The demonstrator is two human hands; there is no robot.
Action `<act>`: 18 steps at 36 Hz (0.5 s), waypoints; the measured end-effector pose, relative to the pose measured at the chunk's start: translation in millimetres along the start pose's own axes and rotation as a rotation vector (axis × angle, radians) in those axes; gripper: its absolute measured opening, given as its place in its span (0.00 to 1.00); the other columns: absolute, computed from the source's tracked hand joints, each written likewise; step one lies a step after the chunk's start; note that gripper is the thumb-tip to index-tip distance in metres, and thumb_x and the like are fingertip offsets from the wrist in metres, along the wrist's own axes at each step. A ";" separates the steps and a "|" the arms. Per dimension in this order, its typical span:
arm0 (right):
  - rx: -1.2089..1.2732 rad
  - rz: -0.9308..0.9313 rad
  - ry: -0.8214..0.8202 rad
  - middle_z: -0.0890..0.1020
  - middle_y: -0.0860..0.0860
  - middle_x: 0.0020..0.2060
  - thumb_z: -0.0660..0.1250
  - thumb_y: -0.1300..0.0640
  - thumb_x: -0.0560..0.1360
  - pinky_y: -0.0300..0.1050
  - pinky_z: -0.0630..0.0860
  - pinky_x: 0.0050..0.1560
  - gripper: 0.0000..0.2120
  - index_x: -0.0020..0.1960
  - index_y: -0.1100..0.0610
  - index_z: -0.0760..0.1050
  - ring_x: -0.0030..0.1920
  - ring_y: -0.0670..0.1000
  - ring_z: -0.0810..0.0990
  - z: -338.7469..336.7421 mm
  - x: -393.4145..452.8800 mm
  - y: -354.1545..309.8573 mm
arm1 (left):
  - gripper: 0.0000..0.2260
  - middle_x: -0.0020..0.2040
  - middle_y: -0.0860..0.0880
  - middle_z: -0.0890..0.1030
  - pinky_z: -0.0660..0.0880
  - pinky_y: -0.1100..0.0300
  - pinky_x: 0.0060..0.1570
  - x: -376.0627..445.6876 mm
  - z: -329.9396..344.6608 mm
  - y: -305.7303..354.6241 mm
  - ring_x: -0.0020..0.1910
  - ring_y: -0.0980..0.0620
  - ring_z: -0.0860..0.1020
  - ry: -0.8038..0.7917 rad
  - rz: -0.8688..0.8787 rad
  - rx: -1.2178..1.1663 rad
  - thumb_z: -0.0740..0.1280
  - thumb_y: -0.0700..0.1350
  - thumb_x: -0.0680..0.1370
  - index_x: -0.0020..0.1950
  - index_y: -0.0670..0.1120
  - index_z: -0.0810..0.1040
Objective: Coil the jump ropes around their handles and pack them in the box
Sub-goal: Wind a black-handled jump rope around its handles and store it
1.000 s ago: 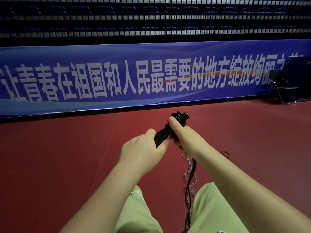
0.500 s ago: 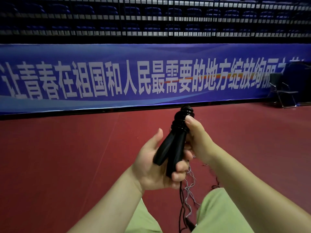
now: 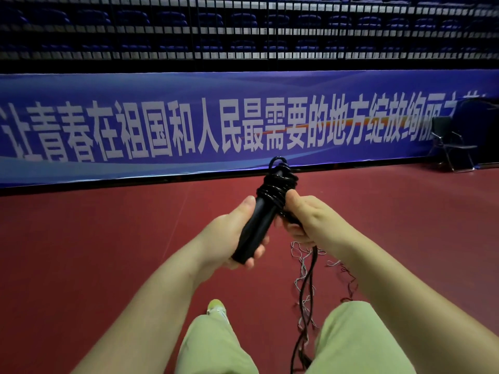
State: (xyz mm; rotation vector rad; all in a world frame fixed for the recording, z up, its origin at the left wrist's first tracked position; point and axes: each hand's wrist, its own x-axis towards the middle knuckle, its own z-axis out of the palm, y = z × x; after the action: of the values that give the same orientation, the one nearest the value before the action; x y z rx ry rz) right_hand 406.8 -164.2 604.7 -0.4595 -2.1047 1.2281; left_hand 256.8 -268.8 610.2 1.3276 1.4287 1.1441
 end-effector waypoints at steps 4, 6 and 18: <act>-0.014 -0.022 0.073 0.62 0.50 0.25 0.50 0.37 0.76 0.37 0.57 0.24 0.27 0.35 0.58 0.73 0.23 0.46 0.58 -0.4 1.9 6.9 | 0.29 0.31 0.48 0.78 0.63 0.60 0.29 2.6 0.9 3.0 0.27 0.52 0.74 0.079 0.039 0.110 0.47 0.63 0.80 0.45 0.43 0.78; 0.006 -0.030 0.136 0.63 0.47 0.22 0.50 0.38 0.76 0.36 0.57 0.23 0.27 0.33 0.57 0.71 0.21 0.45 0.58 1.8 2.9 10.4 | 0.29 0.31 0.48 0.78 0.64 0.59 0.31 6.0 3.6 3.7 0.28 0.51 0.74 0.099 0.046 0.119 0.47 0.63 0.80 0.45 0.43 0.78; 0.028 -0.085 0.468 0.68 0.47 0.20 0.49 0.37 0.76 0.39 0.59 0.26 0.32 0.33 0.63 0.73 0.22 0.45 0.63 14.7 -2.8 26.4 | 0.29 0.35 0.50 0.77 0.71 0.52 0.43 19.8 11.9 8.8 0.35 0.49 0.74 0.280 0.154 0.592 0.47 0.64 0.79 0.40 0.44 0.75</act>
State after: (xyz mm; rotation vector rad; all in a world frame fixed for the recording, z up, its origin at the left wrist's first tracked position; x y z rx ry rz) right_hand 398.1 -162.1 575.7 -0.5752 -1.6887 0.9862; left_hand 268.9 -248.0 616.2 1.7545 2.0021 1.0757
